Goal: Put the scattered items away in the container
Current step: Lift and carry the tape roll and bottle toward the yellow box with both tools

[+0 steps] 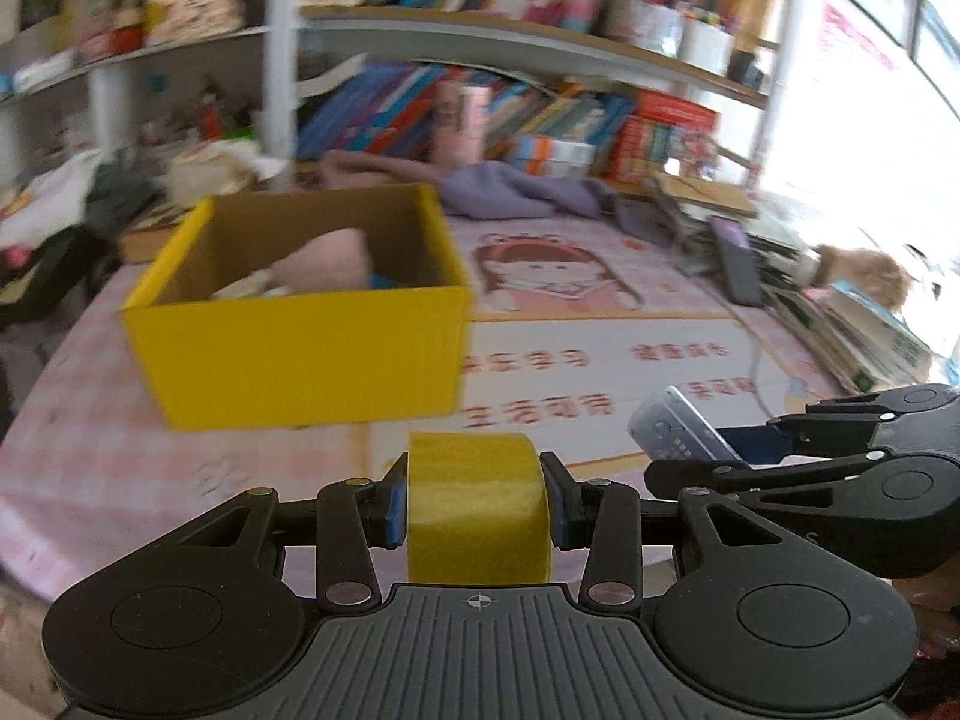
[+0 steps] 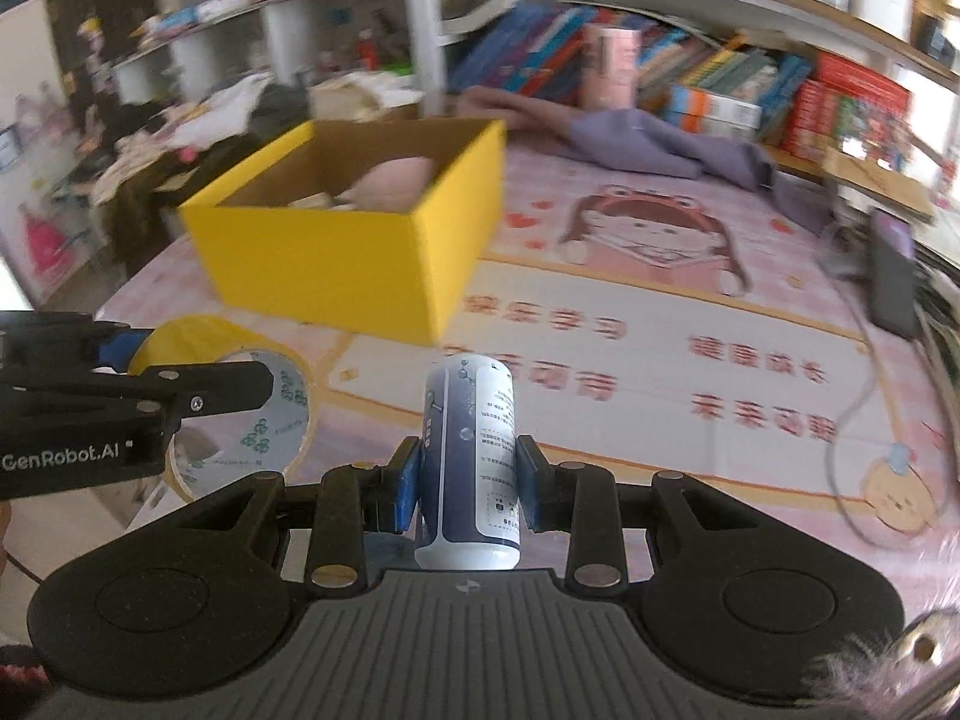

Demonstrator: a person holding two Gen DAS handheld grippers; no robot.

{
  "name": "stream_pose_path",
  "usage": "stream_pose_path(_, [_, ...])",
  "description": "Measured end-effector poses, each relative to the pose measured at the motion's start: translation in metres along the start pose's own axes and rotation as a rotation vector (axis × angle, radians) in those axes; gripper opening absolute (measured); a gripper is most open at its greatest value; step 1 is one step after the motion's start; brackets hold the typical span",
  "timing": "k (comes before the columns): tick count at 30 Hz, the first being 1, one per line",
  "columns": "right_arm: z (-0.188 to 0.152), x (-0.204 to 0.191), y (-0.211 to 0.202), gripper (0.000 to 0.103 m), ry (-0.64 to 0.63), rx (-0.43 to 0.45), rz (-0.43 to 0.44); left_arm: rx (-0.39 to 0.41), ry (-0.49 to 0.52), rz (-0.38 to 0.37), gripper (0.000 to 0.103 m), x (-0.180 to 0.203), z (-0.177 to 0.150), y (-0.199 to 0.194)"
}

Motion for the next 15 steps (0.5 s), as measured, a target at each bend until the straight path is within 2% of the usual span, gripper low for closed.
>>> stream_pose_path(15, [0.026,-0.070,0.032,0.031,-0.148,-0.014,0.161,0.058,-0.128,0.162,0.040,-0.061,-0.007,-0.031])
Point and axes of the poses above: each gripper's, at about its wrist camera, not at the fingertips, and y roughly the way its jaws point, x to its right, z to its top, the point moved 1 cm from there along y, roughly the way its jaws point, and after that the axes turned 5 degrees about x, right-handed, at the moved point
